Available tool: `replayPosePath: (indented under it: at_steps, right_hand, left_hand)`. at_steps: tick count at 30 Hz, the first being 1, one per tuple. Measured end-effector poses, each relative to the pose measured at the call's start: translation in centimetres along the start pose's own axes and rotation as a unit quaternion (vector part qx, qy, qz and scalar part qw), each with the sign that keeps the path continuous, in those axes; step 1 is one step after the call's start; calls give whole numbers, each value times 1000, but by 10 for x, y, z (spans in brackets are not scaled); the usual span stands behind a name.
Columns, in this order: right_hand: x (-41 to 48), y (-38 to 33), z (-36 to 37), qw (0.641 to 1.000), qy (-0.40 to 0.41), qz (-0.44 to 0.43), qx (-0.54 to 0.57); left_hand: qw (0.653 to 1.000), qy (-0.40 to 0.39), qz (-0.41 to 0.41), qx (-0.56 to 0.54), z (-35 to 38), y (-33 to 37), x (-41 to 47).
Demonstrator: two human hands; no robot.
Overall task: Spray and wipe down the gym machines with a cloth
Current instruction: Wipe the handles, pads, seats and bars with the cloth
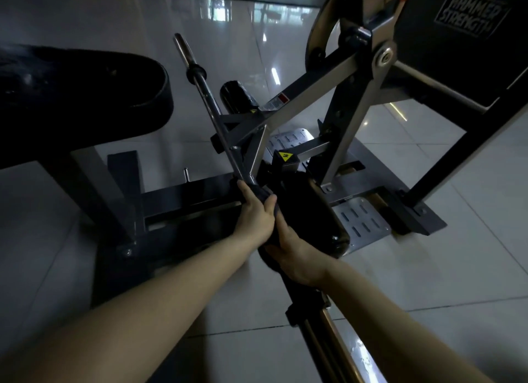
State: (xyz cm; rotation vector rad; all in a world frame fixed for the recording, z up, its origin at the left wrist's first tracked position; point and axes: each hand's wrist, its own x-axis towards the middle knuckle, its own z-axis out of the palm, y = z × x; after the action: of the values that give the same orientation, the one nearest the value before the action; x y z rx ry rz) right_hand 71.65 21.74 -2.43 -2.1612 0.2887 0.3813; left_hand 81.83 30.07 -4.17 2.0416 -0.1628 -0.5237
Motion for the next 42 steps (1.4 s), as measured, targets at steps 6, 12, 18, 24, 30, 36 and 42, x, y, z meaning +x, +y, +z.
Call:
replayPosePath:
  at_steps: [6, 12, 18, 24, 30, 36, 42]
  right_hand:
    - [16, -4, -3, 999, -27, 20, -13]
    - [32, -22, -8, 997, -11, 44, 60]
    - [-4, -23, -7, 999, -13, 51, -9]
    - [-51, -8, 3, 997, -16, 58, -48]
    - [-70, -1, 8, 991, 13, 65, -117]
    - [-79, 6, 13, 985, 84, 54, -142]
    - [-89, 9, 16, 983, 159, 68, -63]
  left_hand:
    - [1000, 7, 16, 3, -6, 6, 12]
    - [999, 17, -15, -32, -16, 11, 28]
    - [995, -22, -56, -75, -10, 11, -10]
    - [997, -40, -46, -37, 8, 6, -60]
    - [994, -53, -58, -74, 22, -13, -84]
    - [976, -153, -99, -117, 16, -29, -91]
    - [995, -100, -29, -6, 17, -23, -107]
